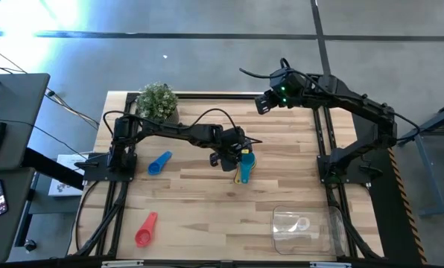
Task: Nest measuring cups in basket
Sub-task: Stack the light blue measuring cup on top of the yellow measuring cup, then stack the red measuring cup on top of the light blue measuring cup
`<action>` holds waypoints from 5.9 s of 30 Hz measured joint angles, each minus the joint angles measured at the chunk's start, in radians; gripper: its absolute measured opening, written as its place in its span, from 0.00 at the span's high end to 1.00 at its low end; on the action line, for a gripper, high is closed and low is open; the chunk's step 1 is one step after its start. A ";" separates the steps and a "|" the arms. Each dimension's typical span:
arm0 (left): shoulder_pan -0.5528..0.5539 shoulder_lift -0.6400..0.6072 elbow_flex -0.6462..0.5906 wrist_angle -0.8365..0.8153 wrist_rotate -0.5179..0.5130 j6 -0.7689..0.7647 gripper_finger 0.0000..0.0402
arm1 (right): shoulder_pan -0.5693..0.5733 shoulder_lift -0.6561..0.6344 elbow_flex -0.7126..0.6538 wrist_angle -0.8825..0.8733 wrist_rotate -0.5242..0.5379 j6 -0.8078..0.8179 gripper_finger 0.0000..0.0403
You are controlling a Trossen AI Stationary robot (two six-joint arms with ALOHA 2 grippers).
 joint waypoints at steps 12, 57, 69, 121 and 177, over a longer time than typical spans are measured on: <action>-0.001 0.000 0.000 0.004 -0.018 -0.039 0.91 | 0.000 0.000 0.000 0.000 -0.008 0.000 0.74; -0.015 -0.048 0.002 -0.147 -0.355 -0.603 0.77 | 0.000 0.000 0.000 0.000 -0.046 -0.008 0.74; -0.007 -0.208 0.002 -0.489 -0.356 -1.144 0.77 | 0.000 0.000 0.000 0.000 -0.059 -0.095 0.74; -0.850 -0.597 -0.129 -0.873 -0.210 -2.976 0.77 | -0.034 0.000 0.000 -0.096 -0.314 -0.091 0.74; -1.115 -0.043 -0.129 -0.587 -0.002 -3.194 0.67 | 0.118 0.000 0.000 -0.113 -0.251 0.000 0.74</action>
